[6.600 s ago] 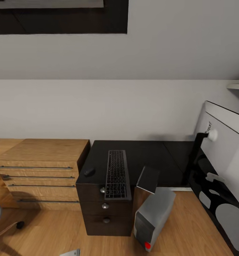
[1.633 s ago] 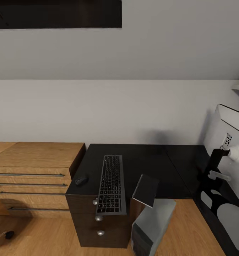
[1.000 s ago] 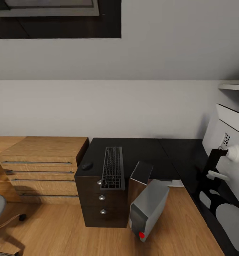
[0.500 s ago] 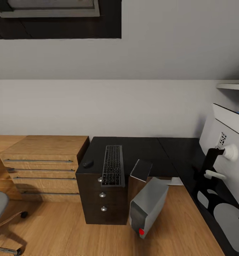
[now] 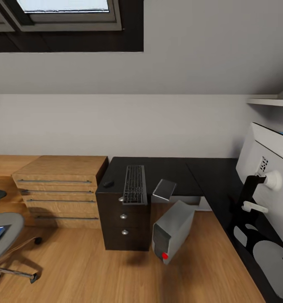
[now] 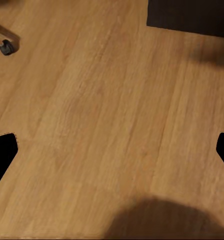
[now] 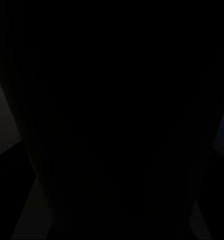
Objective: In the bedroom, organize the workspace by keeping the computer under the desk, ensuring the monitor is on the desk, placing the keyboard on the desk next to the monitor, placing the mouse on the desk next to the keyboard, moving the folder from the swivel chair onto the desk next to the mouse, stacking the notebook on top of the folder with the pen on top of the notebook, and positioning the swivel chair next to the desk.
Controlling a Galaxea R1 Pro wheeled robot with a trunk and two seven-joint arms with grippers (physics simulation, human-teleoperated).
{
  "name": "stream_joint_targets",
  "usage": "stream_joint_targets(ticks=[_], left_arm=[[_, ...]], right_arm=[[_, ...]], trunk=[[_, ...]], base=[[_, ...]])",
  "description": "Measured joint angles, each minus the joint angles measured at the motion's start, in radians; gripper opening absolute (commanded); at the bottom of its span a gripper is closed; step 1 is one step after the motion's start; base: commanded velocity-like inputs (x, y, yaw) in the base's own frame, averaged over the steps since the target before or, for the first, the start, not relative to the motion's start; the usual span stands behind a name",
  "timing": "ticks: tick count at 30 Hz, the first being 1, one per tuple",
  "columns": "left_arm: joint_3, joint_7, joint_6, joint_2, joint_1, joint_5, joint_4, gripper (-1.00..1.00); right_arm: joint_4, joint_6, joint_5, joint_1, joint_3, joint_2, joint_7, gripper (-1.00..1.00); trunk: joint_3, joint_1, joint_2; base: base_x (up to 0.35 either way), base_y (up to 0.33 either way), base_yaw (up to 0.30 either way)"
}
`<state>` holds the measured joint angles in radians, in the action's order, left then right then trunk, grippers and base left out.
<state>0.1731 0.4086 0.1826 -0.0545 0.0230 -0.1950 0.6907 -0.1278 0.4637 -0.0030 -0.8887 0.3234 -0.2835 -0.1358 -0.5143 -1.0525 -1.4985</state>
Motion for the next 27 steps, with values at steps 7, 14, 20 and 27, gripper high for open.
stream_joint_targets(ticks=[7, 14, 20, 27], left_arm=[[0.000, 0.000, 0.000, 0.000, 0.000, 0.000, 0.000, 1.00], [0.000, 0.000, 0.000, 0.000, 0.000, 0.000, -0.001, 1.00], [0.000, 0.000, 0.001, 0.000, 0.000, 0.000, -0.002, 1.00], [0.000, 0.000, 0.000, 0.000, 0.000, 0.000, -0.002, 1.00]], right_arm=[[0.000, 0.000, 0.001, 0.000, 0.001, 0.000, 0.000, -1.00], [0.000, 0.000, 0.001, 0.000, 0.000, 0.000, 0.001, -1.00], [0.000, 0.000, 0.000, 0.001, 0.001, 0.000, 0.001, -1.00], [0.000, 0.000, 0.001, 0.001, 0.002, 0.000, 0.001, -1.00]], trunk=[[0.000, 0.000, 0.000], [0.000, 0.000, 0.000], [0.000, 0.000, 0.000], [0.000, 0.000, 0.000]], base=[[-0.333, 0.000, 0.000], [-0.334, 0.000, 0.000], [-0.334, 0.000, 0.000], [-0.333, 0.000, 0.000]])
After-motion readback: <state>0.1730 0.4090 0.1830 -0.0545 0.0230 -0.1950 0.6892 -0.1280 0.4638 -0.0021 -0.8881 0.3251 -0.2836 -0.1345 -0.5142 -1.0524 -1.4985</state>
